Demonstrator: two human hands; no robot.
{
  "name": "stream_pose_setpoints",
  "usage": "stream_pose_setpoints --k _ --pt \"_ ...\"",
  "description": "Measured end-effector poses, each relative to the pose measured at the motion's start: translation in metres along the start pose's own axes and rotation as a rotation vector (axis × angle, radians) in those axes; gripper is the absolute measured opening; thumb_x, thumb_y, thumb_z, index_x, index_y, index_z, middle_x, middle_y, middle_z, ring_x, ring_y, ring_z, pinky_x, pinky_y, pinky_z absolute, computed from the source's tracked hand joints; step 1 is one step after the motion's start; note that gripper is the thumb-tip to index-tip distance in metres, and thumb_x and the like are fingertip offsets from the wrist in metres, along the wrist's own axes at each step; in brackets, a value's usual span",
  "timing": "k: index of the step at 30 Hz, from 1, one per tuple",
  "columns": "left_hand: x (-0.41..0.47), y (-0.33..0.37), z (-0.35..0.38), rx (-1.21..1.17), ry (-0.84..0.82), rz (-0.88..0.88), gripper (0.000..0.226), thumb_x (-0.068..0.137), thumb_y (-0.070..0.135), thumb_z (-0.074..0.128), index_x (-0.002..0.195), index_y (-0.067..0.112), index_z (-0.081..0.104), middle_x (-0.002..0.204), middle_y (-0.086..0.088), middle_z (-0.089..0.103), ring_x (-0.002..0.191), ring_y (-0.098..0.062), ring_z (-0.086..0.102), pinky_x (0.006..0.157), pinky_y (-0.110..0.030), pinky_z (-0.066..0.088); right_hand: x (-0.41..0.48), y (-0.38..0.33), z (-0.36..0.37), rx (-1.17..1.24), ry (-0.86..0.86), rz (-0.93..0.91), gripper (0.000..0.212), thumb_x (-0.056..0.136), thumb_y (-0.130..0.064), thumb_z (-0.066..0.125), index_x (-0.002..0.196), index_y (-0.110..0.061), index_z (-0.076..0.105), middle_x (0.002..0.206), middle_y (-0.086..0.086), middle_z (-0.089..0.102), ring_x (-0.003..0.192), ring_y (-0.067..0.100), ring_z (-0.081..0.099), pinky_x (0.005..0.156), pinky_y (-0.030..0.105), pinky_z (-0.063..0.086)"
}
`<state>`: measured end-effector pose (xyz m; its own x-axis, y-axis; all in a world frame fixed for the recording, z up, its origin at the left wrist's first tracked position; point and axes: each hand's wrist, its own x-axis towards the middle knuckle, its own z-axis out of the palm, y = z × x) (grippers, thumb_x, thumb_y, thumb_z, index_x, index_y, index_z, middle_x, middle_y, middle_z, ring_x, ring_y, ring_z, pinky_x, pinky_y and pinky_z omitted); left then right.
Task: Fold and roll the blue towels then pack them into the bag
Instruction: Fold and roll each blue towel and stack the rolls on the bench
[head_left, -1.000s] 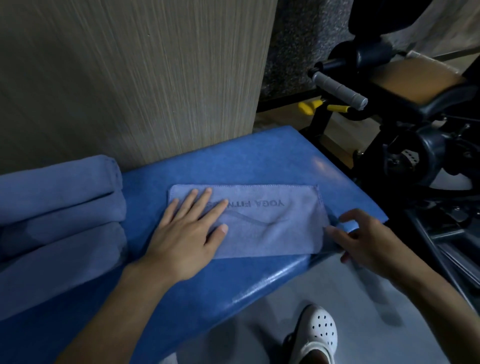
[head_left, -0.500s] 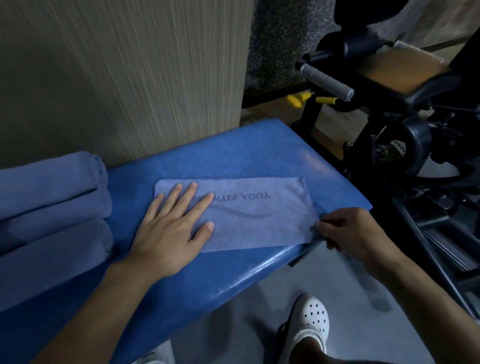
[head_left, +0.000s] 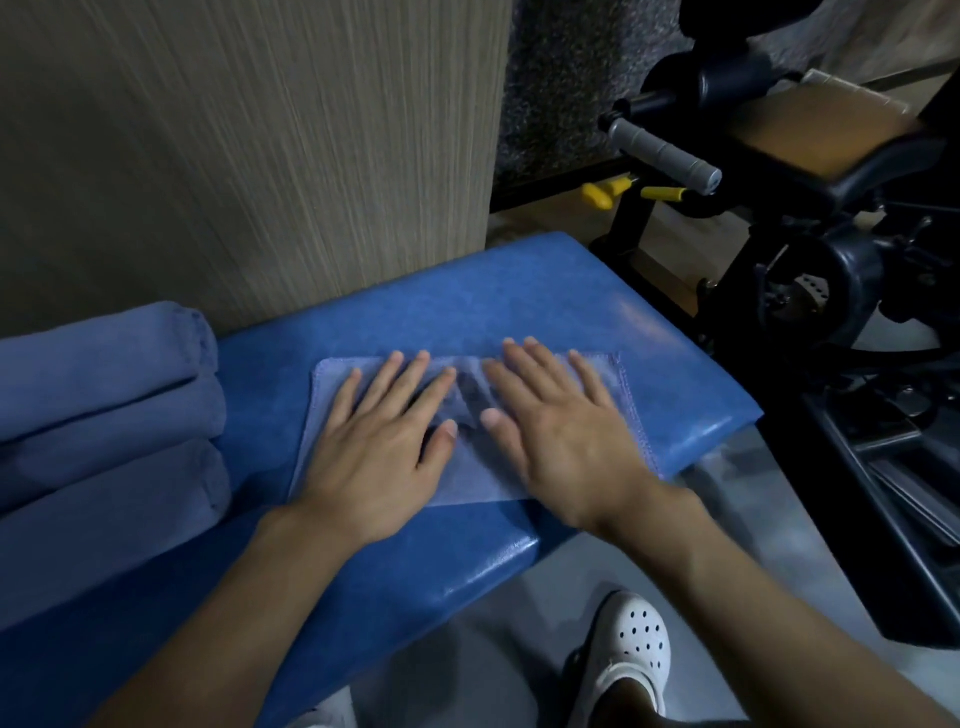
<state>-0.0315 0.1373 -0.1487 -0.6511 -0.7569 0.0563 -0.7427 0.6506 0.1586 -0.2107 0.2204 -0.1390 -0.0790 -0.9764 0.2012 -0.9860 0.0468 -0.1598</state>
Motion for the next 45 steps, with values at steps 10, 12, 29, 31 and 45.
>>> stream_pose_setpoints --k 10,12,29,31,45 --pt "-0.006 -0.027 0.006 0.035 -0.039 -0.082 0.071 0.084 0.067 0.000 0.152 0.047 0.003 0.164 0.011 -0.006 0.151 -0.015 -0.010 0.122 -0.037 -0.007 -0.002 0.025 0.014 -0.143 -0.110 0.097 0.075 0.095 -0.062 -0.002 0.151 -0.027 0.033 0.160 0.003 0.026 0.148 0.020 0.021 0.118 0.051 0.014" --pt "-0.008 -0.034 0.003 0.025 -0.053 -0.133 0.074 0.082 0.068 -0.003 0.153 0.046 0.001 0.164 0.010 -0.010 0.150 -0.014 -0.014 0.122 -0.035 -0.008 -0.008 0.043 0.011 -0.172 -0.104 0.185 0.074 0.095 -0.062 -0.001 0.150 -0.027 0.035 0.158 0.003 0.030 0.147 0.021 0.025 0.117 0.051 0.017" --pt "-0.010 -0.016 0.007 0.065 -0.041 -0.105 0.072 0.084 0.068 0.000 0.153 0.045 0.000 0.164 0.007 -0.008 0.151 -0.016 -0.011 0.122 -0.037 -0.007 0.002 0.036 0.012 -0.141 -0.128 0.086 0.078 0.091 -0.062 -0.009 0.153 -0.028 0.025 0.162 0.000 0.018 0.149 0.017 0.016 0.119 0.045 0.005" --pt "-0.012 -0.025 0.005 0.053 -0.058 -0.187 0.073 0.084 0.067 -0.002 0.153 0.044 -0.004 0.164 0.006 -0.013 0.150 -0.014 -0.015 0.121 -0.034 -0.010 -0.002 0.047 0.009 -0.174 -0.133 0.162 0.074 0.095 -0.059 -0.004 0.151 -0.027 0.032 0.159 0.003 0.028 0.147 0.019 0.024 0.118 0.050 0.015" --pt "-0.035 0.020 -0.032 0.158 -0.119 -0.183 0.056 0.098 0.053 0.020 0.151 0.037 0.026 0.142 -0.004 0.036 0.123 -0.027 0.039 0.100 -0.042 0.034 -0.018 0.038 -0.008 -0.164 -0.266 0.094 0.069 0.093 -0.063 0.006 0.151 -0.033 0.028 0.158 -0.001 0.028 0.146 0.020 0.024 0.114 0.054 0.018"
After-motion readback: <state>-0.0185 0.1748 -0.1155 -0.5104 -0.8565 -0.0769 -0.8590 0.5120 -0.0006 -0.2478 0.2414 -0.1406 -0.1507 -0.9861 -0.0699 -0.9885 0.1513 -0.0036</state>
